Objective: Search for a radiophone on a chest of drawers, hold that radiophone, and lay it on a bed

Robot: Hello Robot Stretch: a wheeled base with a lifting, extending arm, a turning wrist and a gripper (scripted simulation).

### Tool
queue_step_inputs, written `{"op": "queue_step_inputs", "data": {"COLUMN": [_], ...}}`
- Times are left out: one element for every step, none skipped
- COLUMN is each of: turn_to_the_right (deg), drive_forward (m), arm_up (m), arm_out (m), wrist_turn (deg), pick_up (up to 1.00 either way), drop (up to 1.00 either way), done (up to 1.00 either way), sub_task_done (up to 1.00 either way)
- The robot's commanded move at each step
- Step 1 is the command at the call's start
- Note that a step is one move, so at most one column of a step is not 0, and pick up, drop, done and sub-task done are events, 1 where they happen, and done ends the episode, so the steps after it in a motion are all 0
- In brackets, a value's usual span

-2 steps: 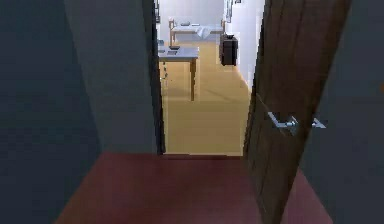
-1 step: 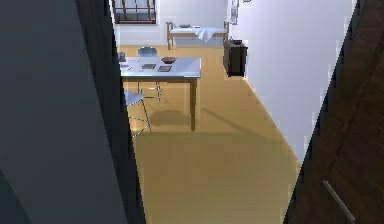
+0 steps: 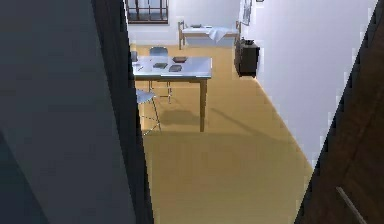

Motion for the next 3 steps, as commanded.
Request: {"op": "queue_step_inputs", "data": {"turn_to_the_right": [0.0, 3.0, 45.0], "drive_forward": [0.6, 0.0, 0.0], "arm_up": [0.0, 0.0, 0.0], "arm_out": [0.0, 0.0, 0.0], "wrist_turn": [0.0, 0.0, 0.0], "pick_up": [0.0, 0.0, 0.0], "drop": [0.0, 0.0, 0.0], "done": [0.0, 0.0, 0.0], "sub_task_done": [0.0, 0.0, 0.0]}}
